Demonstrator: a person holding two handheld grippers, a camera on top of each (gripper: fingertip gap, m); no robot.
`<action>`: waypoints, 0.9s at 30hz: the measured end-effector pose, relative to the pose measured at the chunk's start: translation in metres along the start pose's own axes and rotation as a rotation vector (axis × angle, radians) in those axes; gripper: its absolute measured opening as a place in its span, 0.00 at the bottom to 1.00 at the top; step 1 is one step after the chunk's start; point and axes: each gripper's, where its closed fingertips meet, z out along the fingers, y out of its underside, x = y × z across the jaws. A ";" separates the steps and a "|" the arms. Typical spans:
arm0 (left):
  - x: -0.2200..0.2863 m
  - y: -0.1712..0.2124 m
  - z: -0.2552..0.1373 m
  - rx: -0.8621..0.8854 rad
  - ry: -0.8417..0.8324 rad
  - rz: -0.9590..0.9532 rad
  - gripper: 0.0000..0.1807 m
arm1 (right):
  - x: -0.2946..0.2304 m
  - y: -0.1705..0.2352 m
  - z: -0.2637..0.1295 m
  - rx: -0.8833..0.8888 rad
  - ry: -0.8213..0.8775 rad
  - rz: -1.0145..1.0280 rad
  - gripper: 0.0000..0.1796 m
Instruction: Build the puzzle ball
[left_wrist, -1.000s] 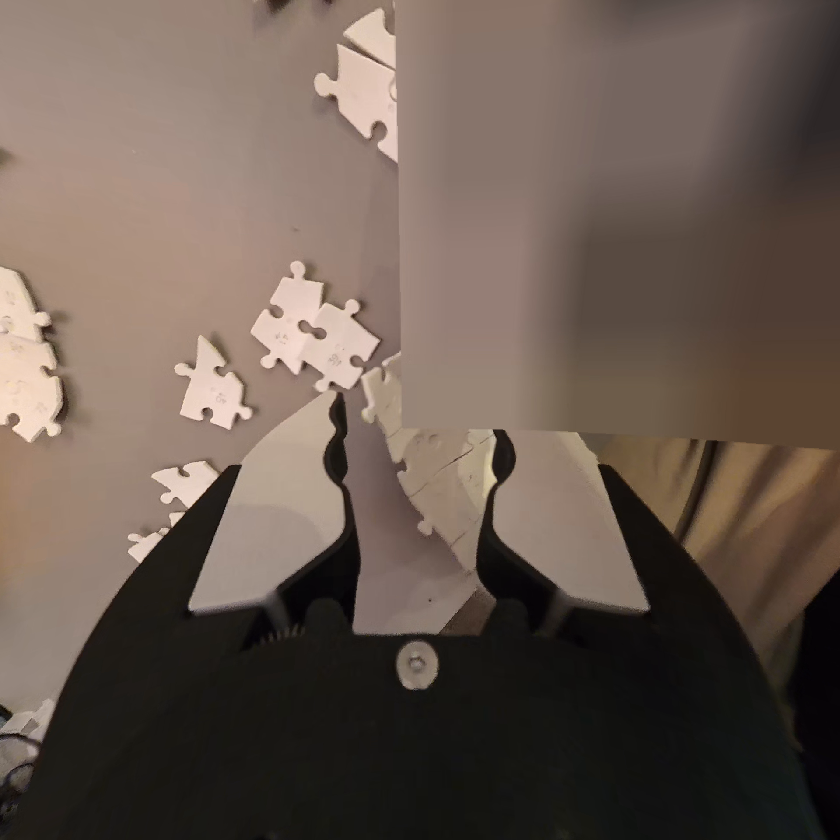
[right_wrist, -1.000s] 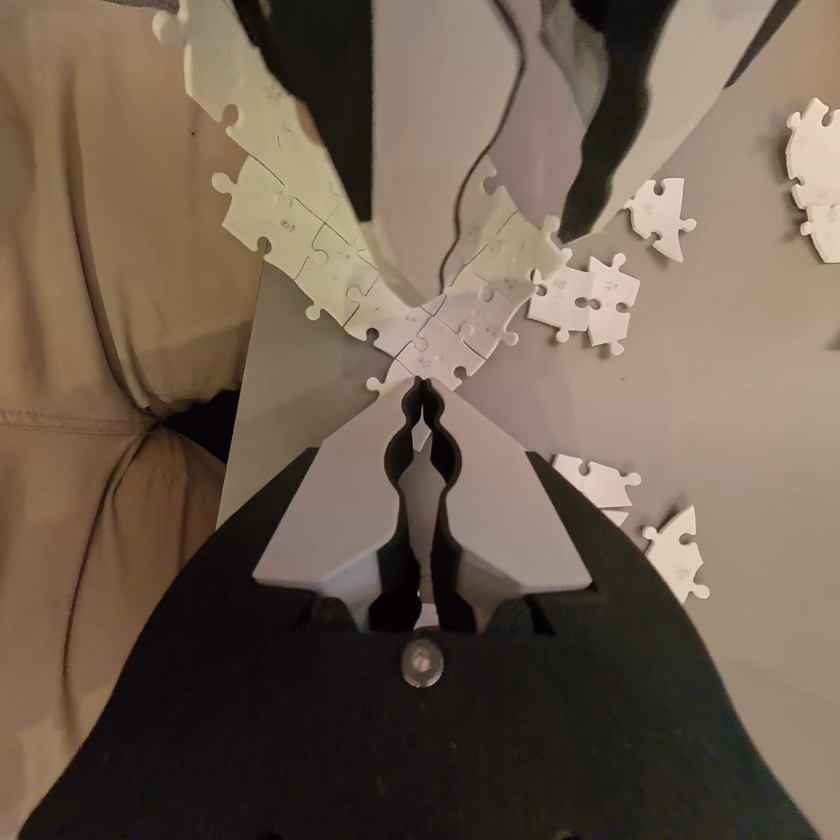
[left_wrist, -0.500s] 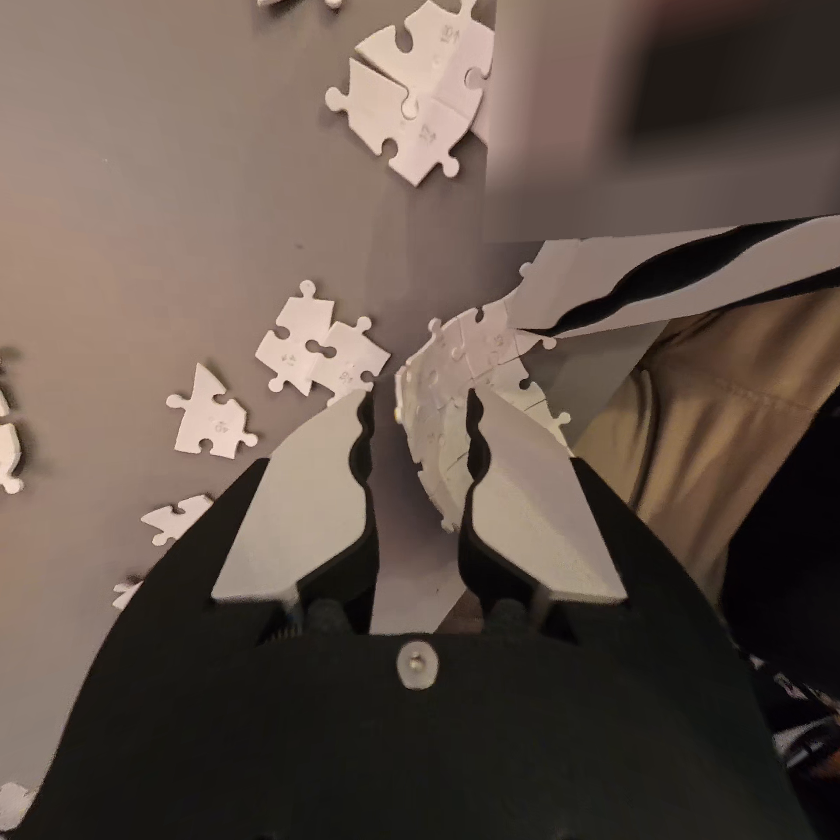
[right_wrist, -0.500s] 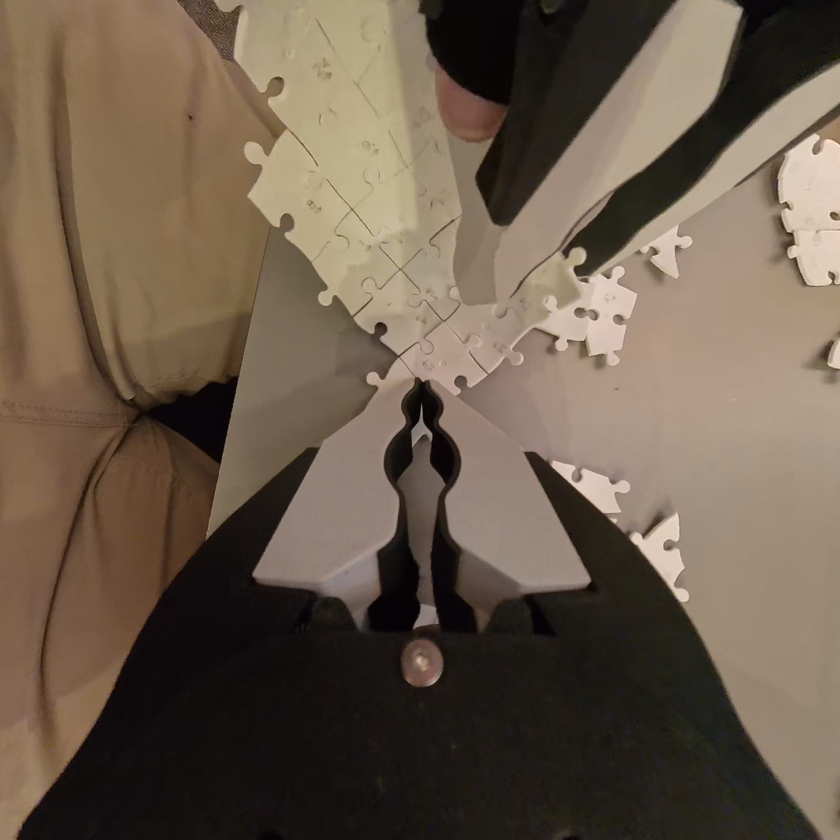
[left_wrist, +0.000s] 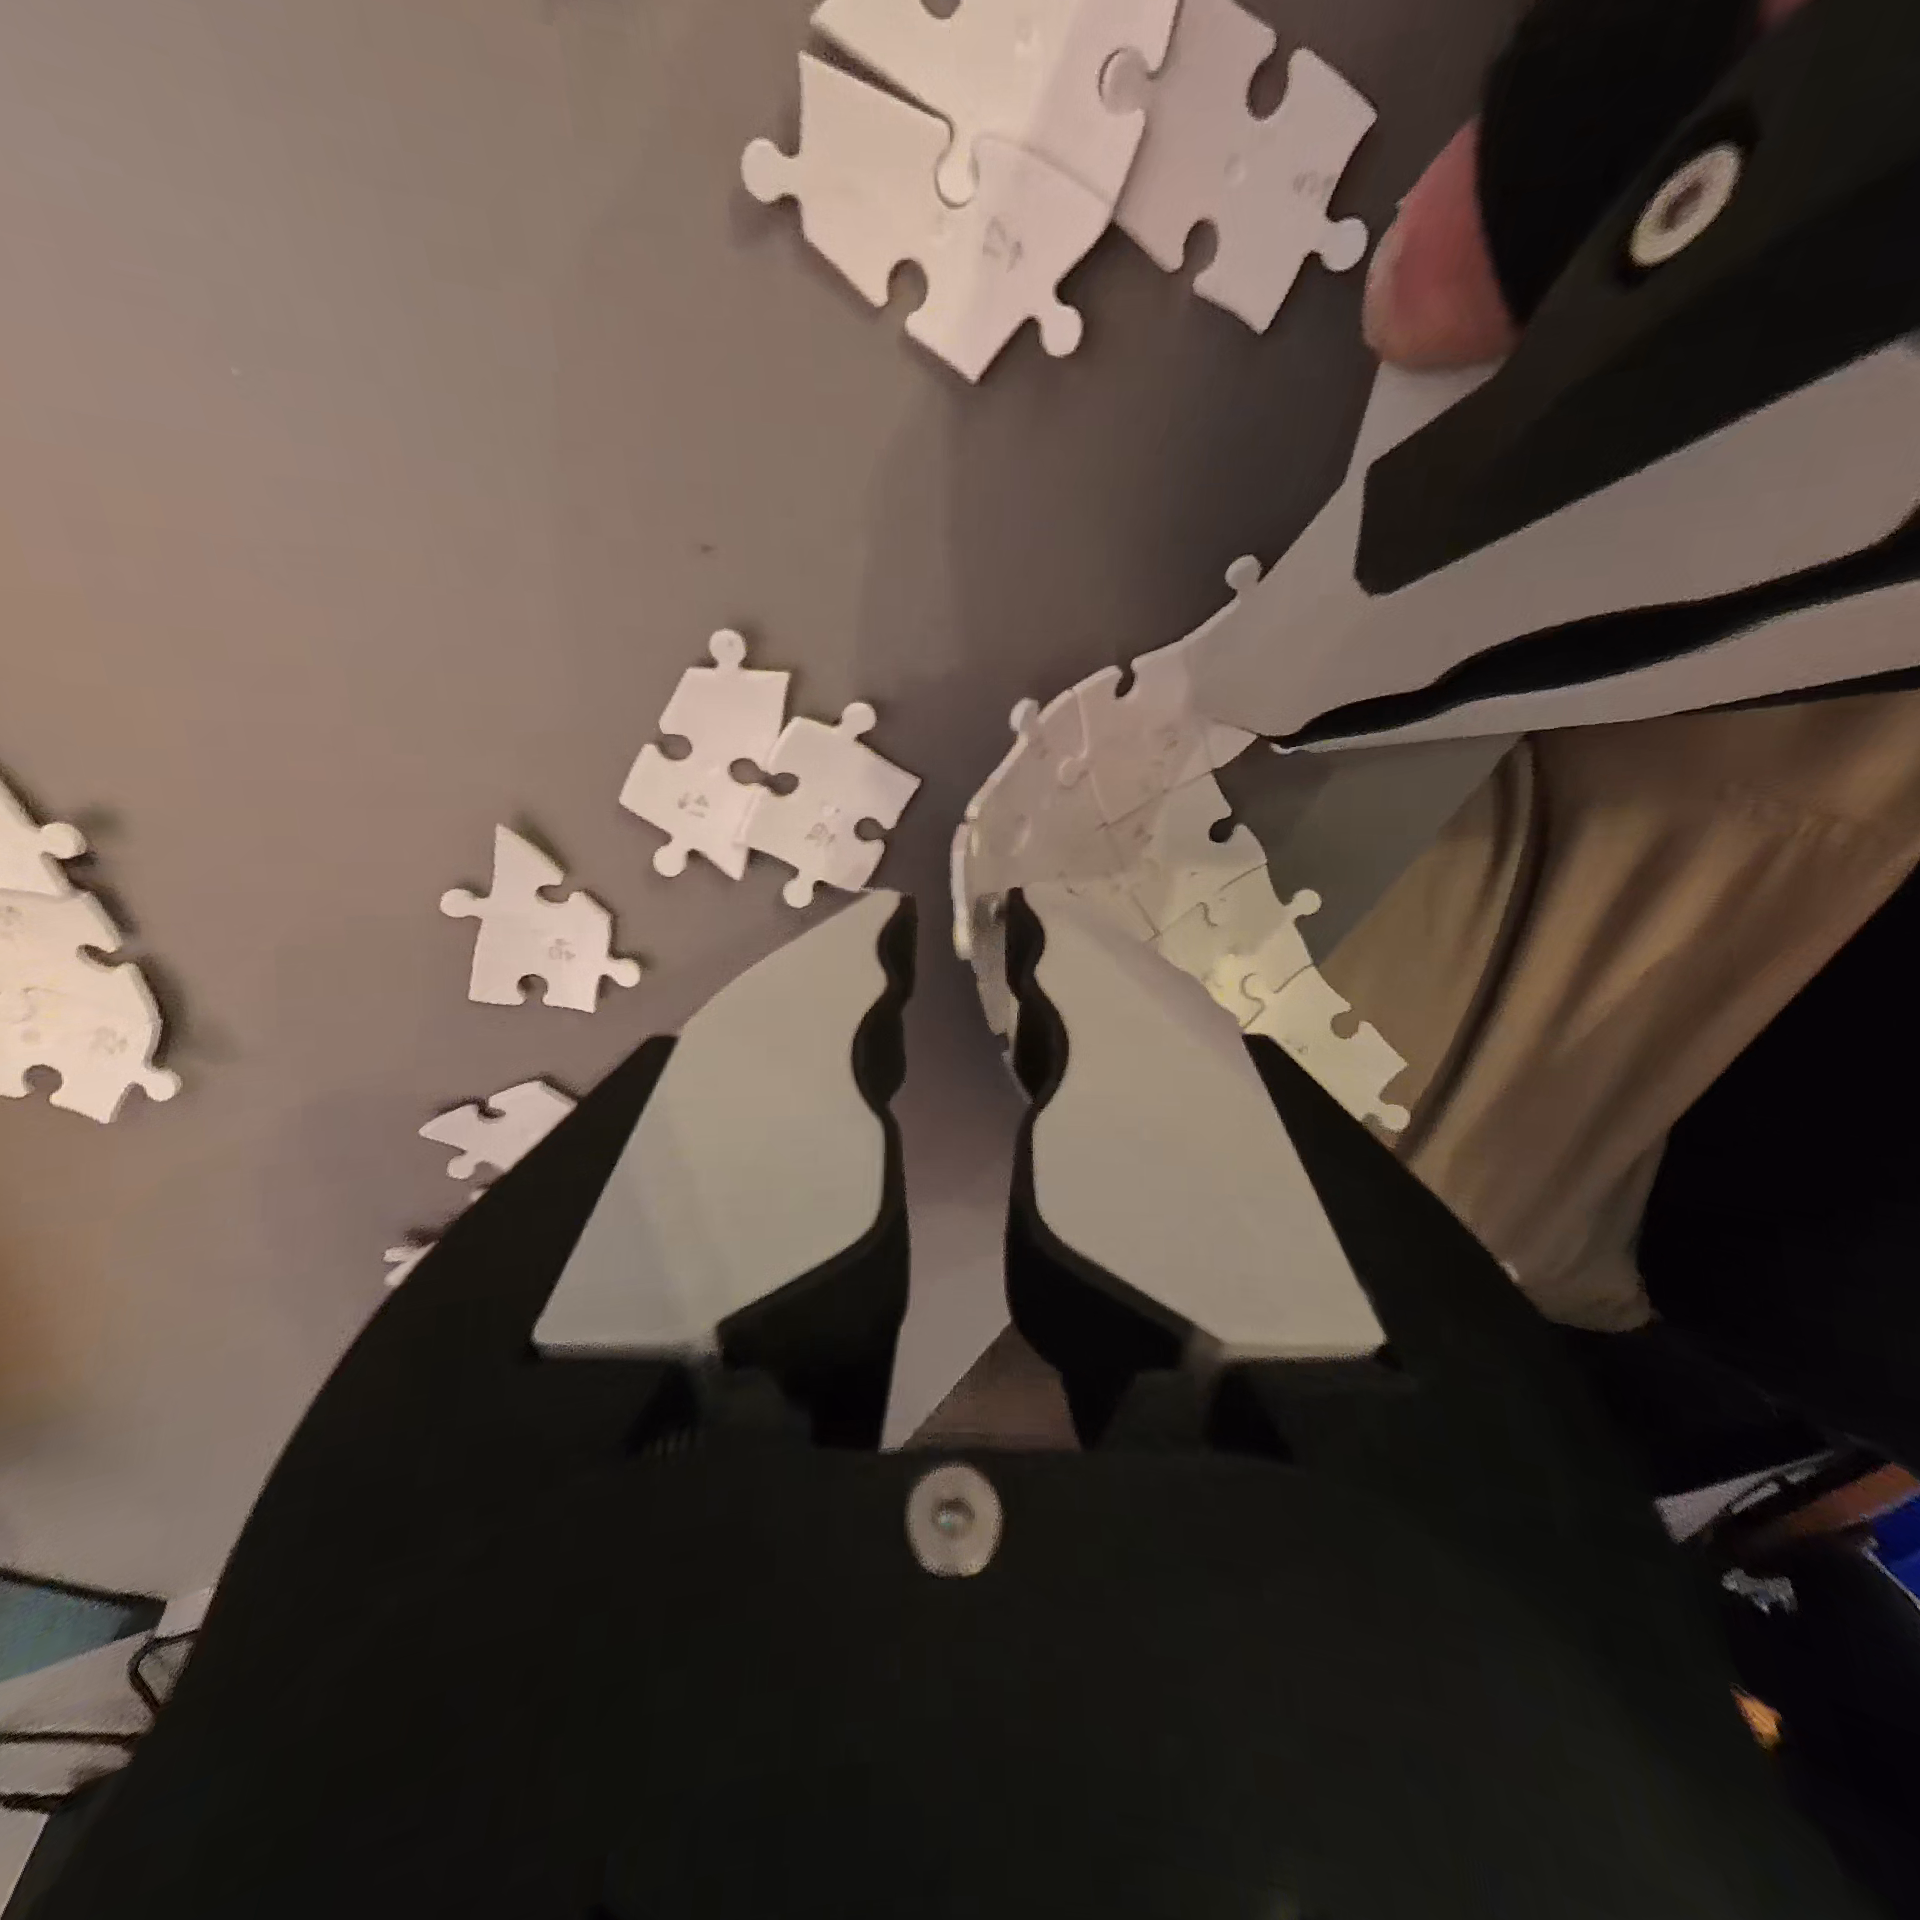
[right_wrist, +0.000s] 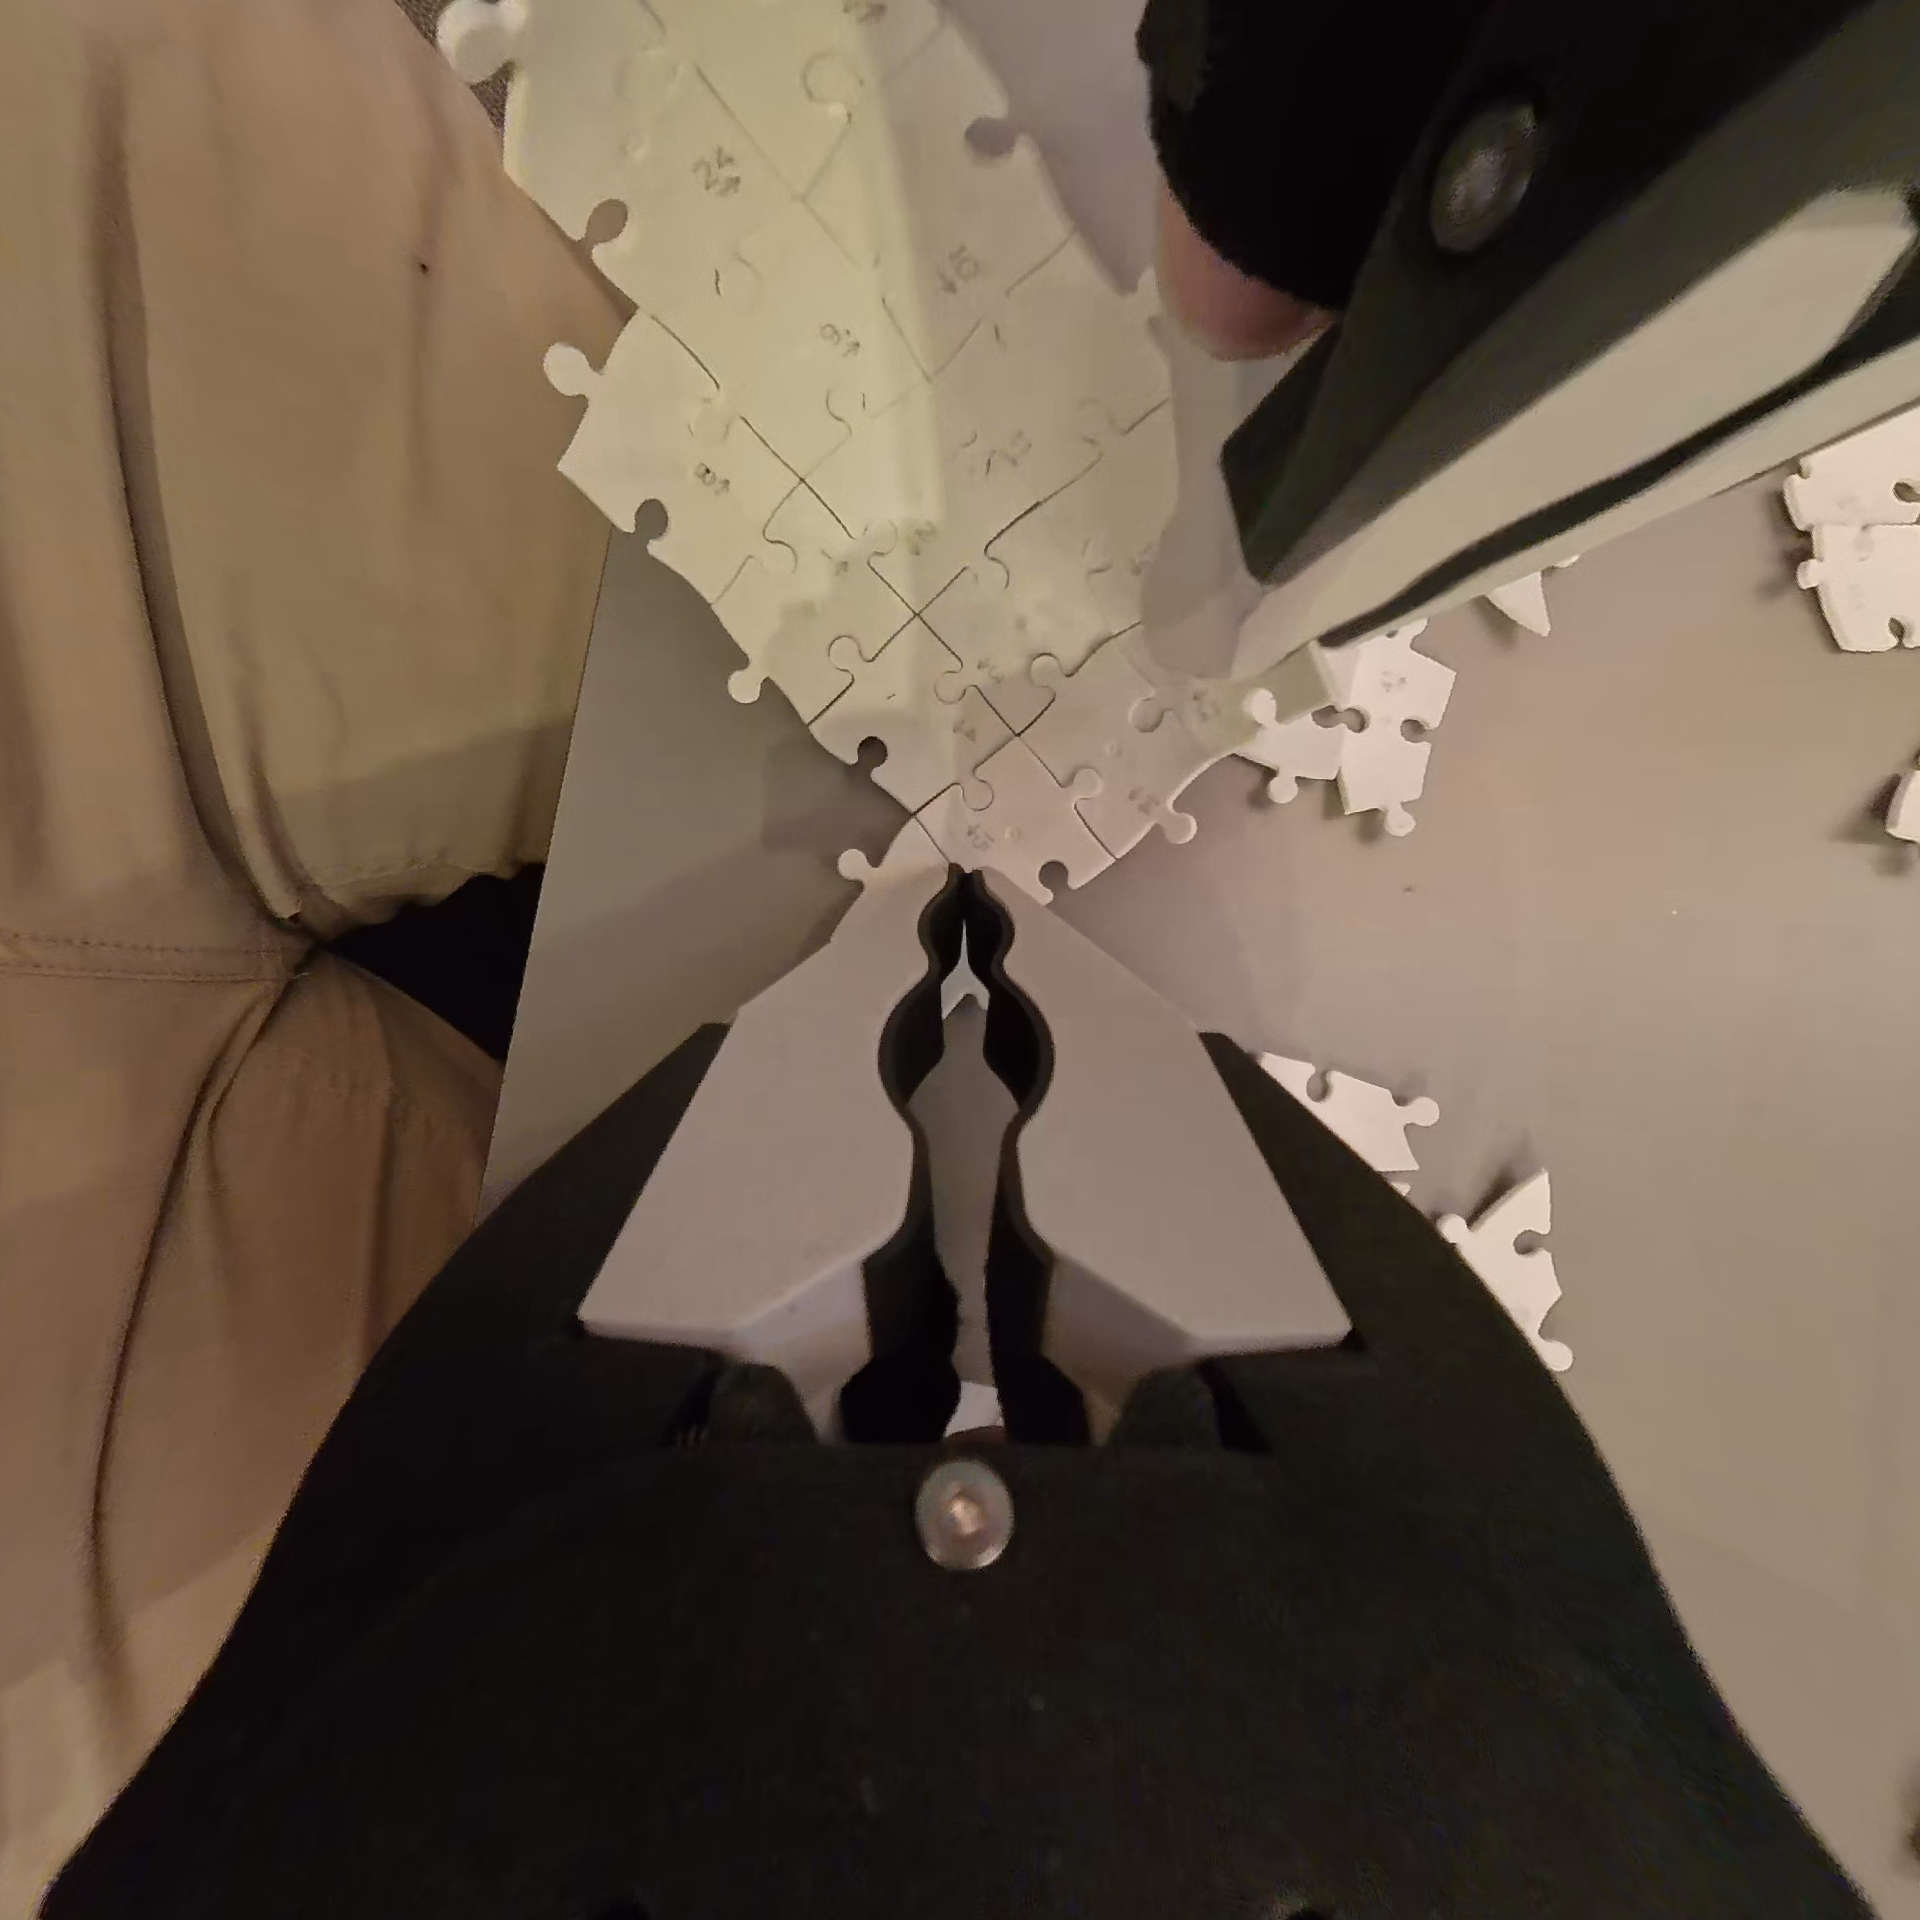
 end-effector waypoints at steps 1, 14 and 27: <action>0.003 0.000 0.001 -0.009 0.015 0.003 0.06 | 0.000 0.000 0.000 -0.001 0.001 -0.001 0.00; 0.004 0.003 0.000 0.035 0.053 -0.143 0.02 | 0.009 -0.008 -0.016 0.041 0.043 0.020 0.00; -0.006 0.015 -0.003 0.129 0.079 -0.284 0.01 | 0.065 0.048 -0.077 0.011 0.188 0.289 0.03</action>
